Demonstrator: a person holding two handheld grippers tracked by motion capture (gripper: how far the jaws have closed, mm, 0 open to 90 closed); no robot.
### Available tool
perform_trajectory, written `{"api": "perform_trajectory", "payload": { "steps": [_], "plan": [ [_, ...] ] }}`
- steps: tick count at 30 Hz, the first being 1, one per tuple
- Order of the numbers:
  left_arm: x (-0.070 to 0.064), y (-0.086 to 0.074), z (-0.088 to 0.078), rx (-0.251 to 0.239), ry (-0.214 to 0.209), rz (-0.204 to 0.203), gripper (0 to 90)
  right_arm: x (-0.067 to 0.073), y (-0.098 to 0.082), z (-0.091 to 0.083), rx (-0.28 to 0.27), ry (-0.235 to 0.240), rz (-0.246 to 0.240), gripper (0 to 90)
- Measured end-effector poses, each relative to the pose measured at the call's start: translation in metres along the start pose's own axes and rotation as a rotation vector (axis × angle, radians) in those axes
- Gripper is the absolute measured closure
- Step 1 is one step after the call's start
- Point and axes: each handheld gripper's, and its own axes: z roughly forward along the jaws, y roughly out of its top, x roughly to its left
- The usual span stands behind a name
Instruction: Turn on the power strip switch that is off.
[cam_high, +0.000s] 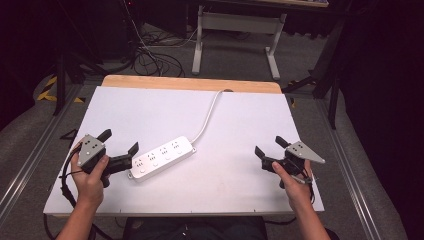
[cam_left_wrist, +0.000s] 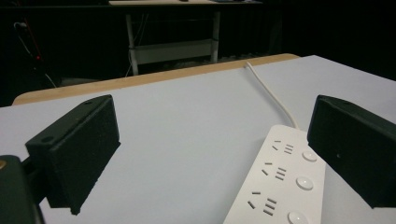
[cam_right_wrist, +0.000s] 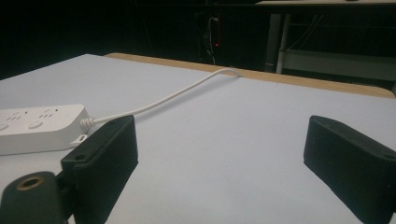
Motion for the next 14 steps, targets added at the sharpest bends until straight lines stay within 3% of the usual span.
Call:
{"api": "perform_trajectory", "payload": {
  "steps": [14],
  "plan": [
    [0.0013, -0.0005, -0.0007, 0.008, 0.004, 0.000, 3.3, 0.0002, -0.0005, 0.0043, 0.008, 0.007, -0.002, 10.3]
  ]
}}
